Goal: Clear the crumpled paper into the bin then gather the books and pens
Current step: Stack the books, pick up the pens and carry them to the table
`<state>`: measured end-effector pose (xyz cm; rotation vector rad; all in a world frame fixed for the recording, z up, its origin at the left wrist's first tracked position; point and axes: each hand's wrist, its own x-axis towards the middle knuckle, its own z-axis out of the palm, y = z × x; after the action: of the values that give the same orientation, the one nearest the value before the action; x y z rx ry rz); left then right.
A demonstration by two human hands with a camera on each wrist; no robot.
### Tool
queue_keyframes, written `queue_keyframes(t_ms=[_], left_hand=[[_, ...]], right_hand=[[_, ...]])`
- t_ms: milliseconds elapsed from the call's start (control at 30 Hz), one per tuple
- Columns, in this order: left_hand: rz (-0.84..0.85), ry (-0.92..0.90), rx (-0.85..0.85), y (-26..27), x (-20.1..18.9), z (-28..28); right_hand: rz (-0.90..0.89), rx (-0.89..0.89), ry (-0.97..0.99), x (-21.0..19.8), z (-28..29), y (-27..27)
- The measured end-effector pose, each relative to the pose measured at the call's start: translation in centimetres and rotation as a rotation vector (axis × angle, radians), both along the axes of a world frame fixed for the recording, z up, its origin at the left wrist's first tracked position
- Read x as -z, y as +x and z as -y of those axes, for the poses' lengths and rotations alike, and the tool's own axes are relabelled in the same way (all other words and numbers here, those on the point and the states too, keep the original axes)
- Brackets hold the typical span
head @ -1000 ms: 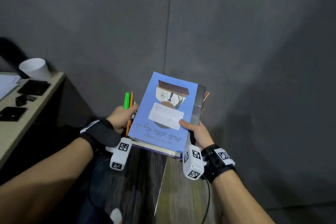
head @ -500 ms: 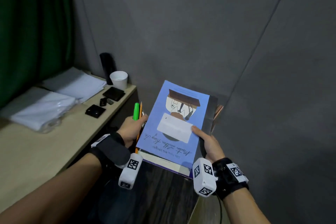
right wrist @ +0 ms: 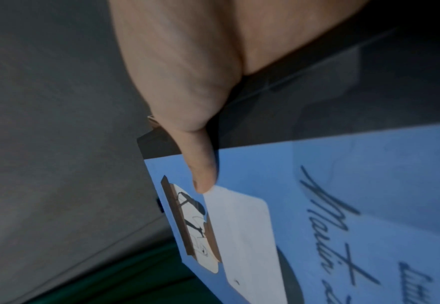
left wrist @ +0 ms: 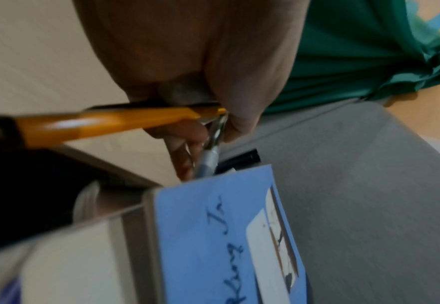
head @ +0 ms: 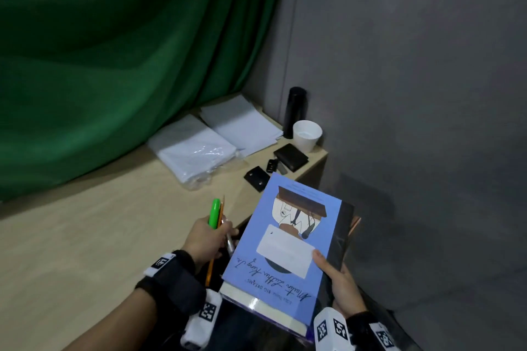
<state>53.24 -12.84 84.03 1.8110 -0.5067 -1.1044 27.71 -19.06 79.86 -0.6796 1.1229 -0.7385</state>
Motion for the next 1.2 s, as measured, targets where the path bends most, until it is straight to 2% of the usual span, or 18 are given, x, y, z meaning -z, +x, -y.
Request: queue_keyframes(t_ms=[100, 333, 433, 500, 533, 567, 600, 667, 700, 867, 933, 967, 1033, 1100, 1200], left_hand=[[0.073, -0.005, -0.121, 2.4, -0.1, -1.6], [0.211, -0.015, -0.095, 4.8, -2.5, -1.9], [0.284, -0.031, -0.096, 6.5, -3.0, -1.5], [0.29, -0.035, -0.11, 7.9, -2.9, -1.1], [0.269, -0.041, -0.123, 8.5, -2.8, -0.8], [0.232, -0.055, -0.138, 9.2, -2.5, -0.4], [0.191, -0.071, -0.148, 9.8, -2.1, -0.1], [0.127, -0.092, -0.132, 11.1, -1.2, 0.4], [0.106, -0.091, -0.114, 11.7, -0.8, 0.6], [0.005, -0.072, -0.025, 15.2, 0.6, 2.1], [-0.017, -0.078, 0.0, 16.6, 1.2, 2.7], [-0.023, -0.077, 0.008, 17.2, 1.5, 3.0], [-0.04, -0.076, 0.02, 18.1, 2.1, 3.7], [-0.071, -0.088, 0.034, 18.5, 2.5, 4.6], [-0.132, -0.119, 0.104, 18.2, 2.4, 6.5]], right_hand=[[0.027, -0.124, 0.067, 1.1, 1.2, 2.7], [0.027, -0.337, 0.093, 1.8, 4.3, 9.5], [-0.042, -0.365, 0.102, 2.6, 5.2, 13.0], [-0.136, -0.404, 0.101, 5.0, 5.6, 15.8], [-0.17, -0.412, 0.107, 7.1, 6.0, 17.0], [-0.181, -0.412, 0.162, 10.9, 6.5, 18.2], [-0.17, -0.412, 0.238, 12.2, 6.4, 19.4], [-0.171, -0.388, 0.36, 9.3, 4.8, 21.6], [-0.183, -0.358, 0.354, 9.0, 4.4, 22.4], [-0.273, -0.397, 0.316, 10.6, 2.5, 26.7], [-0.355, -0.402, 0.361, 11.4, 2.0, 27.7], [-0.385, -0.463, 0.393, 11.4, 2.1, 27.9], [-0.453, -0.731, 0.446, 11.1, 3.3, 27.7], [-0.556, -0.908, 0.443, 11.0, 5.1, 26.8], [-0.688, -0.922, 0.206, 10.0, 8.1, 25.0]])
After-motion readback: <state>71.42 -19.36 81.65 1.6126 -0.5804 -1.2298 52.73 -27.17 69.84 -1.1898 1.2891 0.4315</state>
